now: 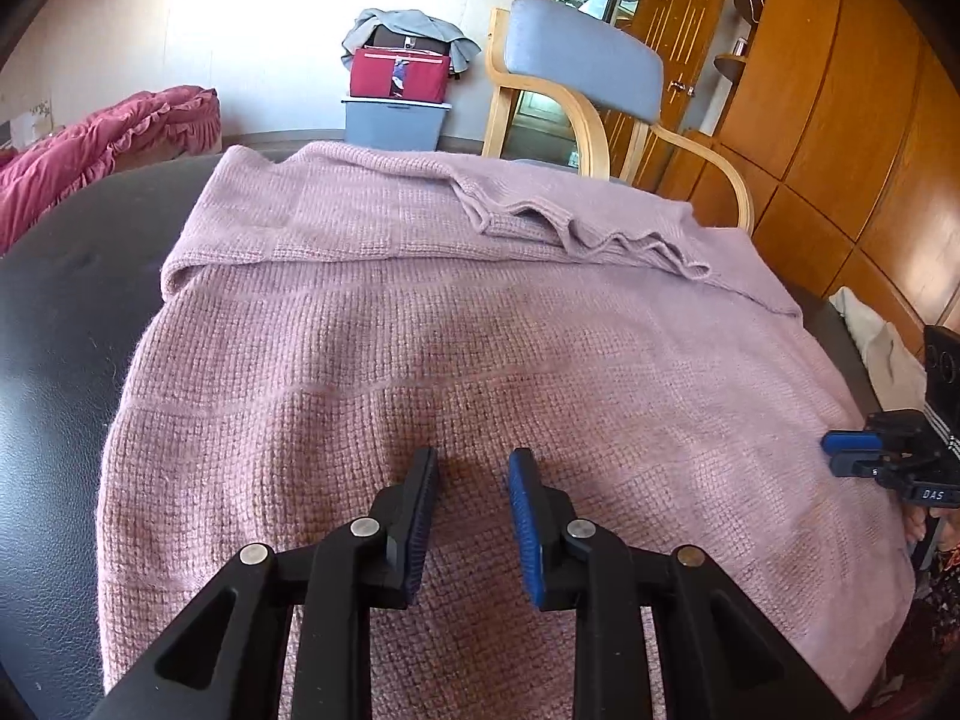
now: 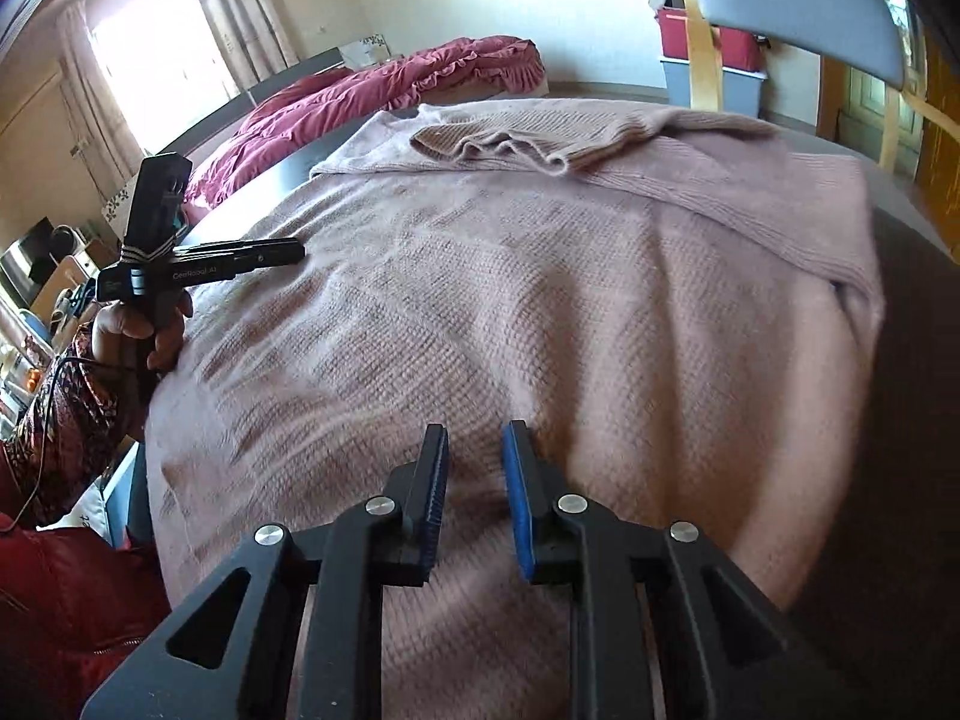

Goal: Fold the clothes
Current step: 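Open the right tool and release the folded sweater edge, then lift both open tools away from the folded sweater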

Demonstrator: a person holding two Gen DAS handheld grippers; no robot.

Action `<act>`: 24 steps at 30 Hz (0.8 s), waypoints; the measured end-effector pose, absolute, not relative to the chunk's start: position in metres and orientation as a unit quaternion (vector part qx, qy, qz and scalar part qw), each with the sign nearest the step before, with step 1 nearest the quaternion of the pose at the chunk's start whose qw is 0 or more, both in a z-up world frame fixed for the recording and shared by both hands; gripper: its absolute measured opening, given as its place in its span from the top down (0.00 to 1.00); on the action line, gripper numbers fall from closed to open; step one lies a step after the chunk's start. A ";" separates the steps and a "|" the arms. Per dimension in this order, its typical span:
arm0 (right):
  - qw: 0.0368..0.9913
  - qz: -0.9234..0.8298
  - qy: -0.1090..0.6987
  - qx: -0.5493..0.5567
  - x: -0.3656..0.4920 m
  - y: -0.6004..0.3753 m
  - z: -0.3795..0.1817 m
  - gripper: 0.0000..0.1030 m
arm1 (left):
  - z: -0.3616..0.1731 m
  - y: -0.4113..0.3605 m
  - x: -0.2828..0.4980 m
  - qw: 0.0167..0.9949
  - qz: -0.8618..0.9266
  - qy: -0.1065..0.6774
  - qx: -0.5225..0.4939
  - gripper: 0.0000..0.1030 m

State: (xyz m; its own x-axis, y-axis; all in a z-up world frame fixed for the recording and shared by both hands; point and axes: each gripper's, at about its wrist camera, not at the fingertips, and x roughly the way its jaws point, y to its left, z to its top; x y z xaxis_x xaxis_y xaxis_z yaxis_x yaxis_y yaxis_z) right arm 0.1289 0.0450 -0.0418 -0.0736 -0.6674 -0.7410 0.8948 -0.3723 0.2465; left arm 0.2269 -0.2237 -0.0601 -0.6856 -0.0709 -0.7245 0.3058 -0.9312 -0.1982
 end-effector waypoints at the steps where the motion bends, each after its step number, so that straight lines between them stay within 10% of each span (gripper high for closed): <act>1: 0.539 -0.722 0.147 0.409 0.132 0.045 -0.040 0.81 | -0.060 -0.223 0.229 0.106 -0.905 0.150 0.383 0.77; 24: 0.423 -0.804 0.209 0.362 0.117 0.024 -0.041 0.71 | -0.056 -0.232 0.246 0.136 -0.903 0.135 0.385 0.77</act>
State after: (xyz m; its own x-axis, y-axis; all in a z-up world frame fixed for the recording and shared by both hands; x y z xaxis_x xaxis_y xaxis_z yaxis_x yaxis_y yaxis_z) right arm 0.1172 0.0241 -0.0412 -0.3799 -0.5299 -0.7582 0.8319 -0.5541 -0.0297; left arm 0.2457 -0.2322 -0.0561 -0.6665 -0.1422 -0.7318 0.3498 -0.9266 -0.1384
